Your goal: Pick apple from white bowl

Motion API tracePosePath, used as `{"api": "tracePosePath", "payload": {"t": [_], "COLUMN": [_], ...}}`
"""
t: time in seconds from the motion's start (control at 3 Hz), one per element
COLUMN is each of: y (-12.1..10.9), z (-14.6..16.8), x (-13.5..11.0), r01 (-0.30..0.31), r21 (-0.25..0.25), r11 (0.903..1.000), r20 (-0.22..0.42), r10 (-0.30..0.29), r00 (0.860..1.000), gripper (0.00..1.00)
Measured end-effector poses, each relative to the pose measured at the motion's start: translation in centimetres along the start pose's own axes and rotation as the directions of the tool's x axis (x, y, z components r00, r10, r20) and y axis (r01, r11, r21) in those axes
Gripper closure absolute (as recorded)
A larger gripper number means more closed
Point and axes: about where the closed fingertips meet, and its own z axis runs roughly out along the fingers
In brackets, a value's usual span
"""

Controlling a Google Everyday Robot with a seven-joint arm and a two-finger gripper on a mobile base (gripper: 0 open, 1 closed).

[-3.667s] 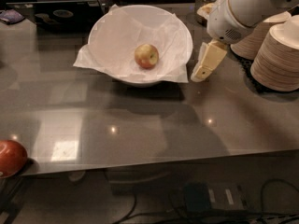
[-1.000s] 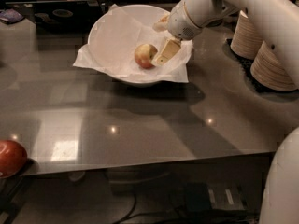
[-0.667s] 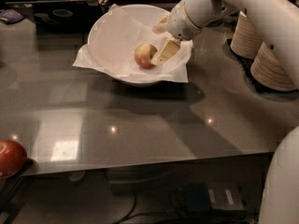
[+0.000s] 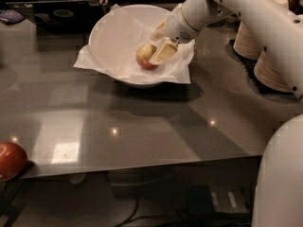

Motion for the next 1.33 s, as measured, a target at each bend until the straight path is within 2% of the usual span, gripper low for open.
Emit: {"api": "tracePosePath", "payload": {"t": [0.33,0.67,1.0,1.33], "y": [-0.33,-0.23,-0.07,-0.07], "z": [3.71,3.95,4.35,4.36], "x": [-0.34,-0.3,-0.19,-0.19], "r01": [-0.002,-0.005,-0.012,-0.012], "r21": [-0.06,-0.064,-0.072,-0.072], "r11": [0.9982,0.9979,0.9973,0.9973], "r20": [0.02,0.022,0.023,0.023], "r10": [0.003,0.007,0.013,0.013], "r00": [1.0,1.0,1.0,1.0], "gripper": [0.39,0.4,0.59,0.82]}}
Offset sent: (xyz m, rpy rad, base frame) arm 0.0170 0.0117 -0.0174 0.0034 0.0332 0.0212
